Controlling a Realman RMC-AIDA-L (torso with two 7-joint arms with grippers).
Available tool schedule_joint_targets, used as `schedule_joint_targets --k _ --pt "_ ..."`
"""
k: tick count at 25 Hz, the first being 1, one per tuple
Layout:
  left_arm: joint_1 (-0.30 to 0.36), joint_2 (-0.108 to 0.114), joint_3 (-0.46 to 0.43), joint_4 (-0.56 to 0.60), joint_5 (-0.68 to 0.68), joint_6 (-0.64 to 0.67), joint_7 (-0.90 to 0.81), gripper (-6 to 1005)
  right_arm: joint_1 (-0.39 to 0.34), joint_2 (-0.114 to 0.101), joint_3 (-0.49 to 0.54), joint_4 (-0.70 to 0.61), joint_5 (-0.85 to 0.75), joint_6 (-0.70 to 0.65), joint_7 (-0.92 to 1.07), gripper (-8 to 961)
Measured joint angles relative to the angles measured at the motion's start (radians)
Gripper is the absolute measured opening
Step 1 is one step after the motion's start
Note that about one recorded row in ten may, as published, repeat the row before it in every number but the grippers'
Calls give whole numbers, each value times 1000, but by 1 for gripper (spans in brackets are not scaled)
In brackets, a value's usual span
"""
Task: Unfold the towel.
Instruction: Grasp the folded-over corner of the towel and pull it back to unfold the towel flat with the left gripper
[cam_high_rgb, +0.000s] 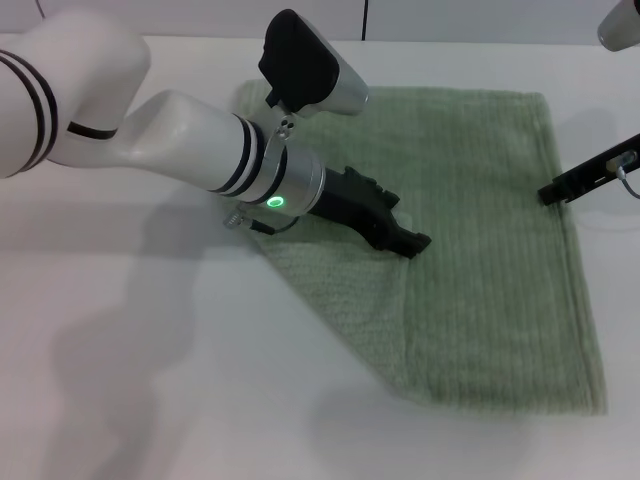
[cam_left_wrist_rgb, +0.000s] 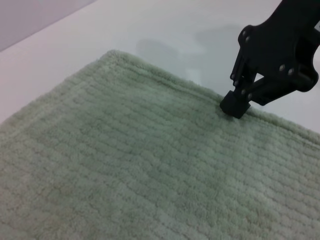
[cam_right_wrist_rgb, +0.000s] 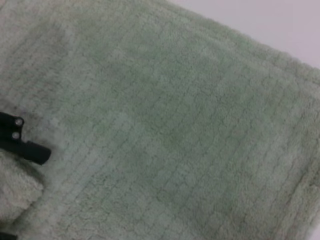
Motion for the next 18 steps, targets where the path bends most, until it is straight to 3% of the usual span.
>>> schedule_joint_targets --k 4,10,18 --pt "-1 0 -2 0 2 -1 -2 745 0 0 0 0 0 0 0 -1" --pt "-1 0 2 0 4 -1 -5 538 1 0 -2 0 0 2 0 -1" --pt "-1 0 2 0 4 -1 -6 403 1 0 -2 0 0 3 0 0"
